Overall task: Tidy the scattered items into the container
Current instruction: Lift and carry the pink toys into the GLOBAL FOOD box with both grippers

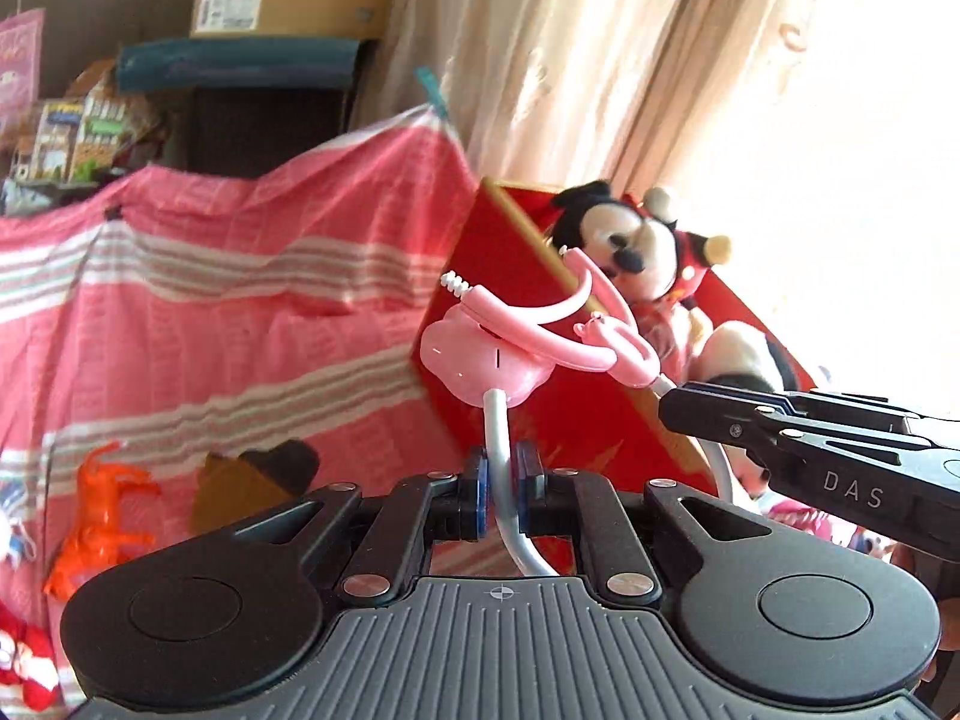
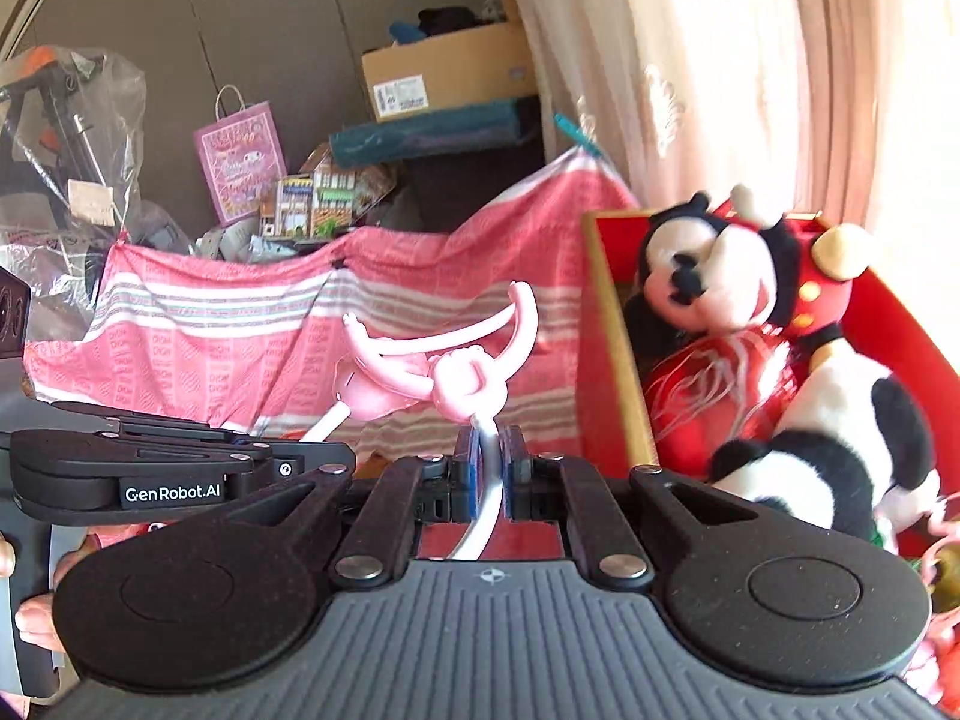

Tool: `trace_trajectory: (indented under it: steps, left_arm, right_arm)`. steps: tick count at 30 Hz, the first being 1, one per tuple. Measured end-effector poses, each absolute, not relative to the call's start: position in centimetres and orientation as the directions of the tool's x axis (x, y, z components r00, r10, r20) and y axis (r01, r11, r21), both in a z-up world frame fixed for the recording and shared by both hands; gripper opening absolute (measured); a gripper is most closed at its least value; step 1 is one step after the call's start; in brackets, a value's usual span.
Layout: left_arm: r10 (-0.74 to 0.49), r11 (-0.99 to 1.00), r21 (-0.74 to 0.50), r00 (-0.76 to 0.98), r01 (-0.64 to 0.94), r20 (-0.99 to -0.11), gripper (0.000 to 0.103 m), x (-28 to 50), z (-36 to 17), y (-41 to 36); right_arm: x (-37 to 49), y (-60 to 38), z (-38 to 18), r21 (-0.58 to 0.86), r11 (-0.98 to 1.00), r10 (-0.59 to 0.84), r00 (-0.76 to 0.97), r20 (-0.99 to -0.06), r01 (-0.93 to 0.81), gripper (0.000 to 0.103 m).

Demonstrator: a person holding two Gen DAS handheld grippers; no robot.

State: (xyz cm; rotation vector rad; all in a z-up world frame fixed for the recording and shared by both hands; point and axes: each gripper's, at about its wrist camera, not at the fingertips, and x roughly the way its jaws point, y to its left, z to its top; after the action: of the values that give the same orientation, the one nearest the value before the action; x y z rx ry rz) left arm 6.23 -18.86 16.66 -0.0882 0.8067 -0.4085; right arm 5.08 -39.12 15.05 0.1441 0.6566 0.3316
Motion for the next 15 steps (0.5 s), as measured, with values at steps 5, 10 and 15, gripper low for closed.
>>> trace_trajectory:
  steps: [5,10,15]
  left_arm:
    - [-0.415,0.902,-0.178,0.673,0.395,-0.613,0.004,8.5,20.0,-25.7]
    - [-0.413,0.899,-0.159,0.670,0.408,-0.617,0.012,12.1,20.6,-31.8]
    - [-0.349,0.913,-0.090,0.645,0.399,-0.680,0.074,14.8,18.4,-35.3]
  right_arm:
    - [6.6,-44.4,19.8,0.169,0.966,0.255,0.834,-0.489,-0.196,0.009]
    - [10.1,-48.5,21.5,0.109,0.988,0.145,0.877,-0.459,-0.106,0.015]
    - [12.6,-51.0,18.5,0.085,0.996,0.051,0.872,-0.487,-0.011,0.059]
